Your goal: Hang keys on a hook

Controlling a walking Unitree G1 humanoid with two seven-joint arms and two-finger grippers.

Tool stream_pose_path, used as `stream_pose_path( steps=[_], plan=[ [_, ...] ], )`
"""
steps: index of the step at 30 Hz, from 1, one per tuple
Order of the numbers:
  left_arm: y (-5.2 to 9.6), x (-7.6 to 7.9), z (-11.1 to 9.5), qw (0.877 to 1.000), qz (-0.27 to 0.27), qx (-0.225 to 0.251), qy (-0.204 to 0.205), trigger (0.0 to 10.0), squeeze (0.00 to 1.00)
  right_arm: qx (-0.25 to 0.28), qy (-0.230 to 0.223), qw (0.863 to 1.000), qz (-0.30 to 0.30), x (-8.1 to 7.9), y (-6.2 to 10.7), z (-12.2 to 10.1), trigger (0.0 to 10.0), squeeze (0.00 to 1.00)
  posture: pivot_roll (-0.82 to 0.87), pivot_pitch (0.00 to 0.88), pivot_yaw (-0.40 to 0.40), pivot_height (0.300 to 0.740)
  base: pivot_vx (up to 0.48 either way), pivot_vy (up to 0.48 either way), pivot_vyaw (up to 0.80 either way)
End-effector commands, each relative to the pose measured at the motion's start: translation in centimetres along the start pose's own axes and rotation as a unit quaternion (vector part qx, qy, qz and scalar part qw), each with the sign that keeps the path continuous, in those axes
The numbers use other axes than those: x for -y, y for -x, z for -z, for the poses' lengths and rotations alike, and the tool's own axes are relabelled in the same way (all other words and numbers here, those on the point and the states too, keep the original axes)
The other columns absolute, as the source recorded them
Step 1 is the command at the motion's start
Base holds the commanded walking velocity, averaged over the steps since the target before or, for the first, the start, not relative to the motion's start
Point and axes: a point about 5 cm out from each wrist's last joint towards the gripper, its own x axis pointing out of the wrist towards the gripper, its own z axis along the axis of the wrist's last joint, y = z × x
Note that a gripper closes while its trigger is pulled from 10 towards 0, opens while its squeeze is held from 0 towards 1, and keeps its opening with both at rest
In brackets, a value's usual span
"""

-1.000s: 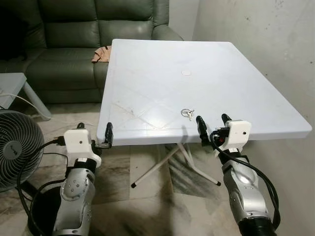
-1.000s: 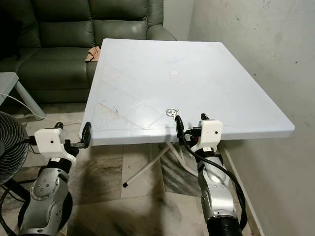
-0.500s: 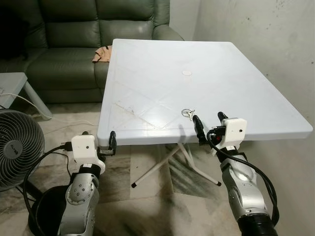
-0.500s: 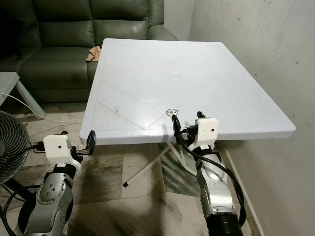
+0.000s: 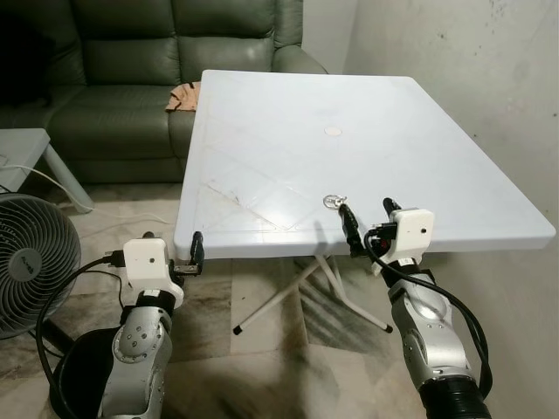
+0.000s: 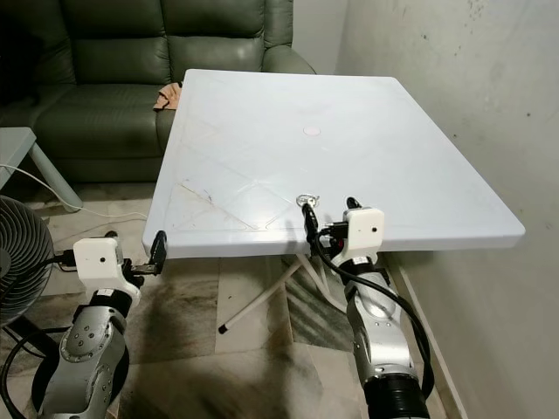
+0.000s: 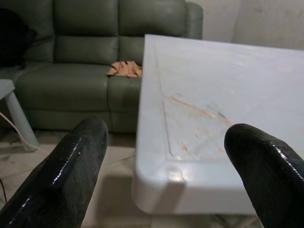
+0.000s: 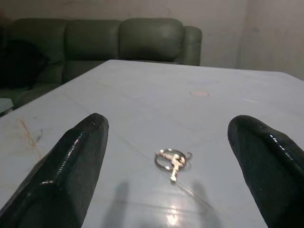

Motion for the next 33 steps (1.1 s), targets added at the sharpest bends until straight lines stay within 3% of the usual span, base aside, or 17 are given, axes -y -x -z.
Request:
stream_pose_path(
  steps=[1,26,33],
  plan=[
    [-0.2,-0.3,-0.7,1.000,-0.004,0.012,-0.005,10.0,0.00,0.010,0.001,1.000,-0.005,-0.1,-0.4,-0.5,10.0,0.00,0.02,0.033,-0.049,0.740,0.371,0.000,0.00],
    [-0.1,-0.1,-1.1,1.000,-0.005,0.013,-0.002,10.0,0.00,0.007,0.001,1.000,-0.011,-0.1,-0.6,-0.4,10.0,0.00,0.03,0.042,-0.052,0.740,0.364,0.000,0.00],
    [0.4,0.7,-1.0,1.000,0.007,0.020,-0.005,10.0,0.00,-0.014,0.024,0.998,-0.049,0.3,-1.0,-0.2,10.0,0.00,0.03,0.048,-0.060,0.740,0.000,0.000,0.00]
  ],
)
